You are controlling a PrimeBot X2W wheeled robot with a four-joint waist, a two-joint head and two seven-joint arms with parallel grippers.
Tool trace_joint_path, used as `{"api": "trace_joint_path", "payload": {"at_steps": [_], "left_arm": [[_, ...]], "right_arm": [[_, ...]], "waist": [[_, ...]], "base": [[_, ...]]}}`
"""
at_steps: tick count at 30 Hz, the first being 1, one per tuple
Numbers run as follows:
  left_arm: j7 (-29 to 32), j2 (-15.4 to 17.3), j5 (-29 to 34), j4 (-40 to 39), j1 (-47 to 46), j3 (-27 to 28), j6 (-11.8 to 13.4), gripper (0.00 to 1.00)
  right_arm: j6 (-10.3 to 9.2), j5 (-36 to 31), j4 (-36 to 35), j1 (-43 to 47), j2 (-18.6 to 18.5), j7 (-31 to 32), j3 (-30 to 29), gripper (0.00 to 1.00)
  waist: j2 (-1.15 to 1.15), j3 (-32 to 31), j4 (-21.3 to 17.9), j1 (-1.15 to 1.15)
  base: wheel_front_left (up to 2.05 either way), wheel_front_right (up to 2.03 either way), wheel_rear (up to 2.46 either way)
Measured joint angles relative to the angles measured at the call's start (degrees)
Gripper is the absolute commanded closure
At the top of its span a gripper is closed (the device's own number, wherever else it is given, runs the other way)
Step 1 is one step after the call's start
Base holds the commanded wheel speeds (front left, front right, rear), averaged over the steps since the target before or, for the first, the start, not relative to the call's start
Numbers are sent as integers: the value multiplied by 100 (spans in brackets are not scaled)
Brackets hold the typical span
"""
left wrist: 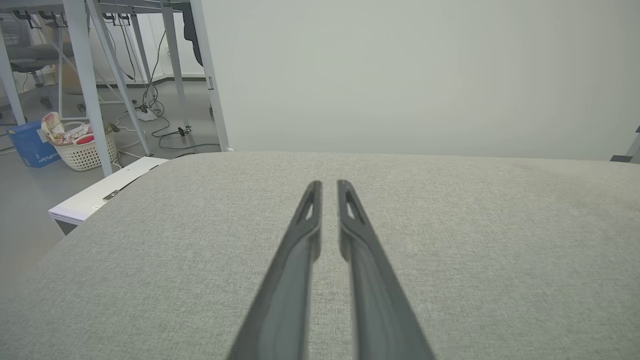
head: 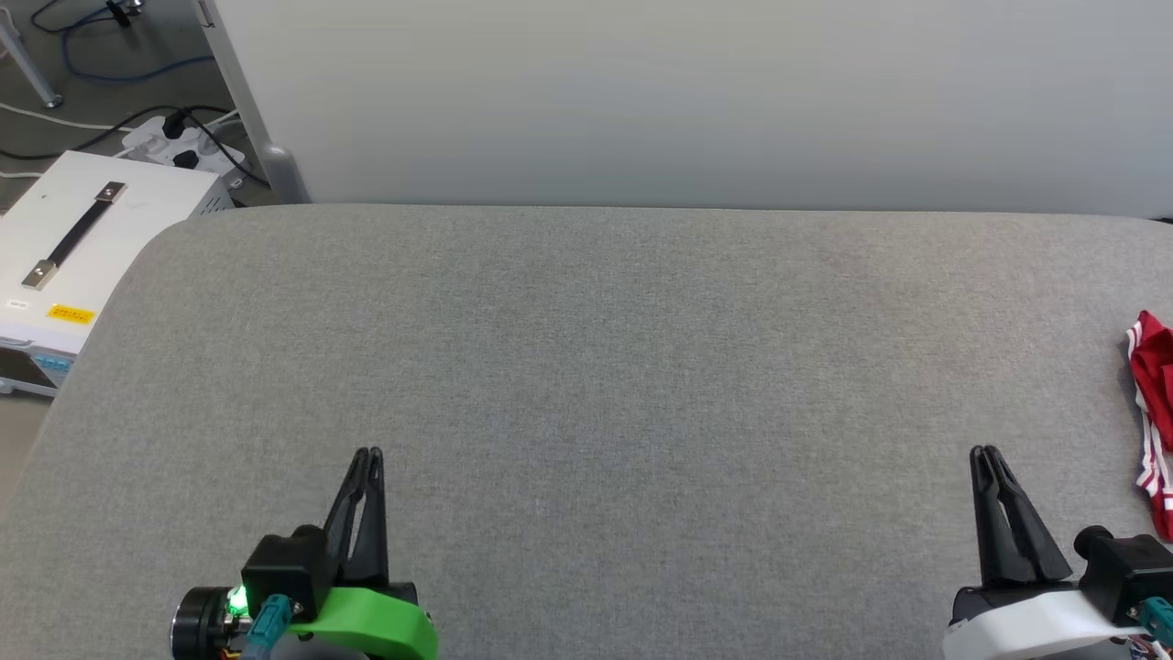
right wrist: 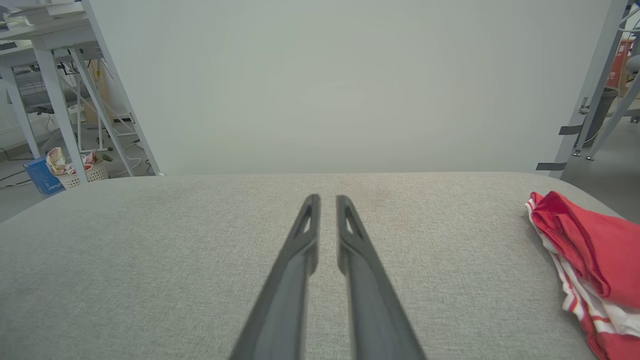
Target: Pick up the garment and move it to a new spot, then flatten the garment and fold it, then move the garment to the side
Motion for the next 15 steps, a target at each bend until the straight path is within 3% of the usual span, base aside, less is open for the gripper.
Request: {"api": "trace_joint_path", "payload": {"at_steps": [15], "left_arm": [[159, 0, 16, -34, -3, 15, 2, 100]], "right_arm": [[0, -82, 1, -7, 8, 152, 20, 100]], "waist": [[0, 1, -25, 0]], "base": [[0, 0, 0]]}}
